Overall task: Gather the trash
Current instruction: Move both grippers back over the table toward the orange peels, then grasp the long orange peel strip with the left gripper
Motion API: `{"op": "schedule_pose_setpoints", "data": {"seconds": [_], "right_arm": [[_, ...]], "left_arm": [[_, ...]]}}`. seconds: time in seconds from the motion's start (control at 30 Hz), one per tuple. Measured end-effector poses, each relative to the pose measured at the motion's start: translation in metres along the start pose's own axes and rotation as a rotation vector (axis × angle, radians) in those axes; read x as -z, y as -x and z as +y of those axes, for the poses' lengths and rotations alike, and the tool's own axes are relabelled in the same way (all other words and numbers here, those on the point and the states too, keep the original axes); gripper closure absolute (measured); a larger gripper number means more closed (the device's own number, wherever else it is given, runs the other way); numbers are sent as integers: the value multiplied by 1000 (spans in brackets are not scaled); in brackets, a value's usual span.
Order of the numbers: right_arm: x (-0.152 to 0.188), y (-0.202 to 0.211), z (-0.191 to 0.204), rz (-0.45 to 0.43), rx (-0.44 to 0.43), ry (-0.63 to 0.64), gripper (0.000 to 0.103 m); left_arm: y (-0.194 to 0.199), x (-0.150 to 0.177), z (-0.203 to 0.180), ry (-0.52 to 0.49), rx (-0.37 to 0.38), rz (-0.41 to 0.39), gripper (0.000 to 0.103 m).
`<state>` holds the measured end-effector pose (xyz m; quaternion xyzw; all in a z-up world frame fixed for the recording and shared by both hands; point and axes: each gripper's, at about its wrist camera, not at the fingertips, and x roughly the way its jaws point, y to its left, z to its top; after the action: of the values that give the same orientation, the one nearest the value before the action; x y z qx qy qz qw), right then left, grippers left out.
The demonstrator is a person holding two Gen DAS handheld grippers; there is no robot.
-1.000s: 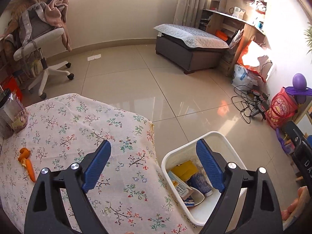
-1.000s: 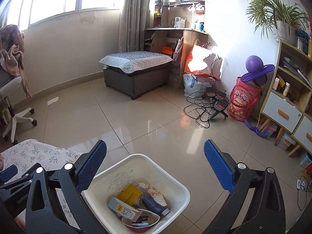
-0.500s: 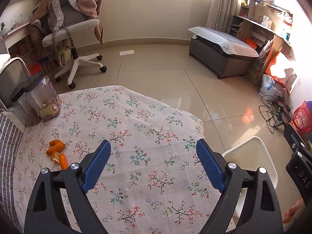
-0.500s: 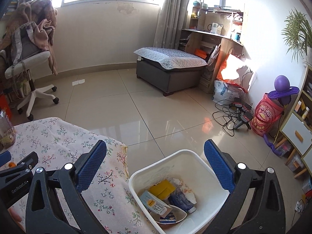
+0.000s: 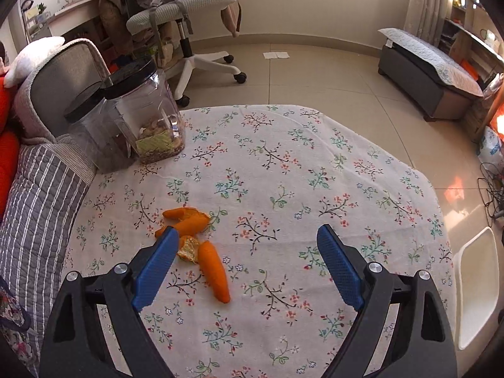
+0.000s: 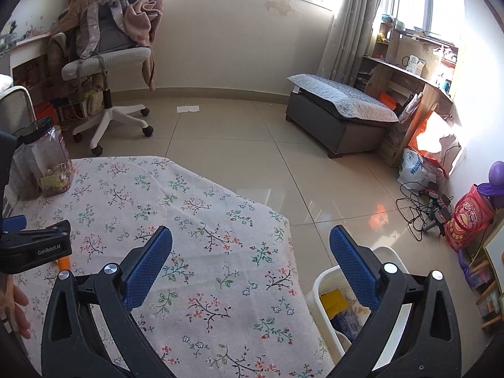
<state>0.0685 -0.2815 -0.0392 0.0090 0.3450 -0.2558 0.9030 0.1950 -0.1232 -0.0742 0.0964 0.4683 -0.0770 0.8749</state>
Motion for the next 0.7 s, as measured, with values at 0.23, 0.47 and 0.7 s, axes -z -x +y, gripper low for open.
{"op": "schedule_pose_setpoints", "data": {"seconds": [0.23,0.47,0.7], "right_arm": [[6,-14,43,62,-69,92,7],[12,-29,69,152,-255,118,7],[22,-36,99,197,-370,177,7]], "left_arm": [[-81,-4,53,-27,-68,180,17],[-126,-8,64,-127,-67,255,27],[-134,-10,92,-45,31,295,76]]}}
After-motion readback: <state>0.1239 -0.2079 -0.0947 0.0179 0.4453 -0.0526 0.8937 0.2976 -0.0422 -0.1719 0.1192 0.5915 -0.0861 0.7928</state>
